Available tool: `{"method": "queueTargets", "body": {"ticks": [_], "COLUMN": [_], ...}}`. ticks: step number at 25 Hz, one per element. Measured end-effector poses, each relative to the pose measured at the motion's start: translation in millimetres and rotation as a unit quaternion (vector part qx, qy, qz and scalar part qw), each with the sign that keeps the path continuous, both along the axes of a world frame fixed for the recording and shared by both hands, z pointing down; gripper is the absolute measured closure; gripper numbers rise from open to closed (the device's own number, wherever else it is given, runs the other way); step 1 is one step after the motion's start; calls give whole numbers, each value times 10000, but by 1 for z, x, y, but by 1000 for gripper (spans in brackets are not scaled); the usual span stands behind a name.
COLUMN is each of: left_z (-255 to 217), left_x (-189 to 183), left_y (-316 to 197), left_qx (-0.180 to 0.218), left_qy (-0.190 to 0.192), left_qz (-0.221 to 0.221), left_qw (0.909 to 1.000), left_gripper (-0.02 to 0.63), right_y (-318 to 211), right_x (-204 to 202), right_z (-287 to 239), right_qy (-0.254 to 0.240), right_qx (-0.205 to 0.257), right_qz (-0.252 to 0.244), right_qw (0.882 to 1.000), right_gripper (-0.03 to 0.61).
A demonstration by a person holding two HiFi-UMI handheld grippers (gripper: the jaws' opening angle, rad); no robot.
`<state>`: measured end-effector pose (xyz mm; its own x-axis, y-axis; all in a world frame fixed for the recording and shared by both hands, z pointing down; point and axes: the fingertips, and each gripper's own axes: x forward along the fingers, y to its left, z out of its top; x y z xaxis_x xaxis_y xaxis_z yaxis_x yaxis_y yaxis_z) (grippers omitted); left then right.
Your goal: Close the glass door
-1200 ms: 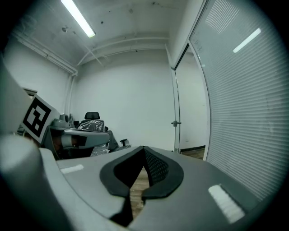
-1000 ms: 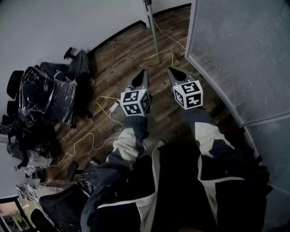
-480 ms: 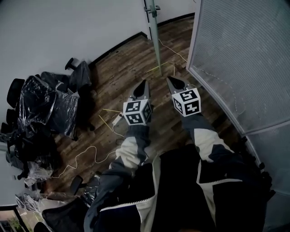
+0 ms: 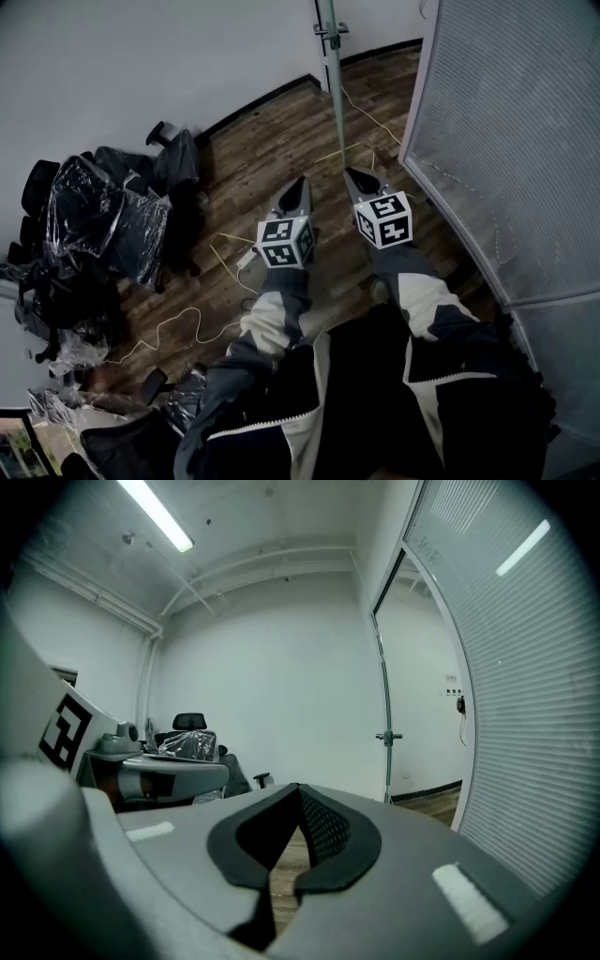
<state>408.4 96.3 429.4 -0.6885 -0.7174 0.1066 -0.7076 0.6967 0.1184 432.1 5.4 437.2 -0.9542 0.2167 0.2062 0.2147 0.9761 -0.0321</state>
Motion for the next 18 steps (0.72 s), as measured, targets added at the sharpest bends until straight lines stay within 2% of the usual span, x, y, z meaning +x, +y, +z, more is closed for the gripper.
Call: {"method": "queueTargets", "body": {"ticks": [13, 18], "left_z": [-11, -8], "left_x": [-106, -131], "left_y": [-88, -106], "left_qx": [-144, -265], "left_qy": [82, 84], "left_qz": [-685, -945], "left_qw": [9975, 9951], "left_gripper": [611, 611], "right_y": [-100, -131], "right_x": [-111, -142], "right_z": [-3, 6], "right_qy": [100, 82], "right_qx": [-49, -49], "right_qz": [-558, -712], "right_qw": [9984, 9974], "right_gripper": [574, 574]}}
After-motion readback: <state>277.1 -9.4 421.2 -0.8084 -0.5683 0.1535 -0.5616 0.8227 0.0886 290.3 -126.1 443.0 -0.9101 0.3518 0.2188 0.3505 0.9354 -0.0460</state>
